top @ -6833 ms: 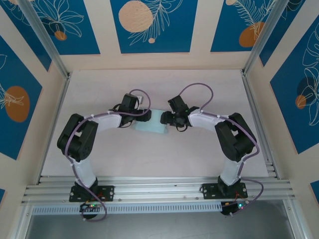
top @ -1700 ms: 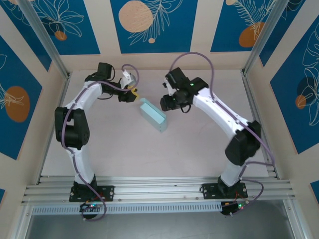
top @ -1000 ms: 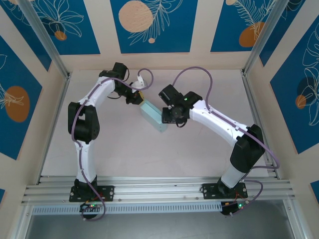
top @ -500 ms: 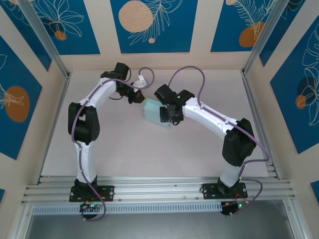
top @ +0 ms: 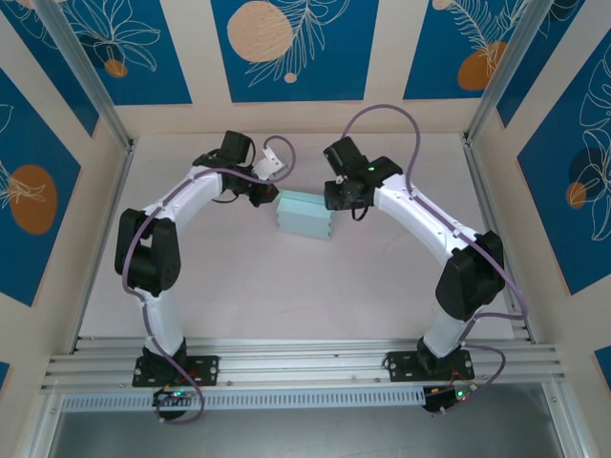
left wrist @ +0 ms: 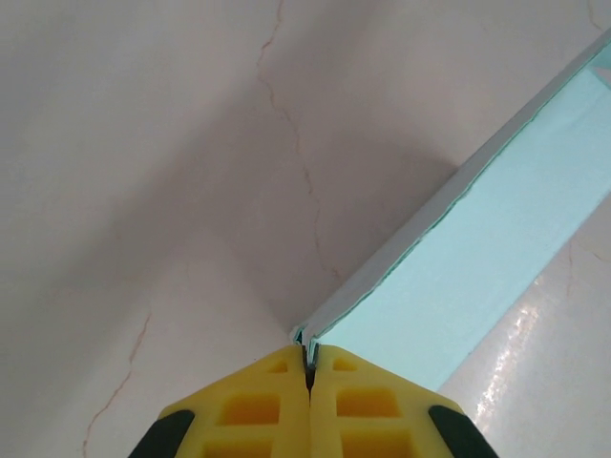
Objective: Fold the paper box
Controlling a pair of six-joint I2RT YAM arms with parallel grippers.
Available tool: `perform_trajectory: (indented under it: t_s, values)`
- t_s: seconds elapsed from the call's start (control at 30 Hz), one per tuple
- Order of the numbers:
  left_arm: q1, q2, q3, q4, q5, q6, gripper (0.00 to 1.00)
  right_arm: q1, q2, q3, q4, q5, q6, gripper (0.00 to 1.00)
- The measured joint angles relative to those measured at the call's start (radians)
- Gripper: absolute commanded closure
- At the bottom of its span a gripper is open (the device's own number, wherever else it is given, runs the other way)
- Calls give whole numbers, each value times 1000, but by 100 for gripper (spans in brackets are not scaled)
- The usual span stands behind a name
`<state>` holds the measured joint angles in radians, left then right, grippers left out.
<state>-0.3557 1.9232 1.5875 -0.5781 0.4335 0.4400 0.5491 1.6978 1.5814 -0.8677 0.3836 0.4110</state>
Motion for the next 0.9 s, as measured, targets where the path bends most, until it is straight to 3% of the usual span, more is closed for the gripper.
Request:
perform_trajectory:
  t_s: [0.13,0.4,0.7,0.9]
  values:
    - [-6,-11,-14,16,-24,-41,96,-50,-2,-13,24,-50,-41,60]
    - [-10,-27,-44,48,-43,-88,96,-52,40,-13,40,-96,-73,61]
    - [-13,-30,-45,47,-51,-90,96,-81,97,-13,100,-101,-173,50]
    - [-27,-32,-45,47,-77,-74,96,-168,101,-12,208,-227,-291,52]
